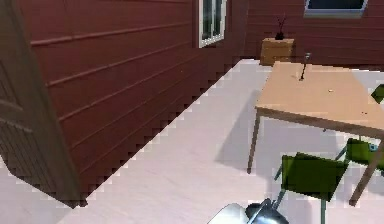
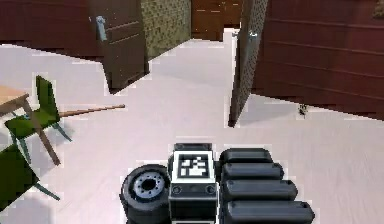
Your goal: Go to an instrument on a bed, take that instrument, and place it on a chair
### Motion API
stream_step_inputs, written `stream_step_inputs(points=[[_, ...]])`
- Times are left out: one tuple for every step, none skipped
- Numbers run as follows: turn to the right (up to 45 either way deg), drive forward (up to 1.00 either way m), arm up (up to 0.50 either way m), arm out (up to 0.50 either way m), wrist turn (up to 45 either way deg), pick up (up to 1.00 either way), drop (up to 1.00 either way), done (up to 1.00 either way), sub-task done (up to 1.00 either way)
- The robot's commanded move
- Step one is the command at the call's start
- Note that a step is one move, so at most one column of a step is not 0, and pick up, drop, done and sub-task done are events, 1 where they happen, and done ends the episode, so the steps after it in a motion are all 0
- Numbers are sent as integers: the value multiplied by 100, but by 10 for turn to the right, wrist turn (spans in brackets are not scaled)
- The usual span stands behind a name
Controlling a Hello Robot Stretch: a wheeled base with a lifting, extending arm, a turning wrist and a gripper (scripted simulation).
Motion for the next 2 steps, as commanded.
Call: stream_step_inputs(points=[[0,5,0,0,0,0,0,0,0],[0,100,0,0,0,0,0,0,0]])
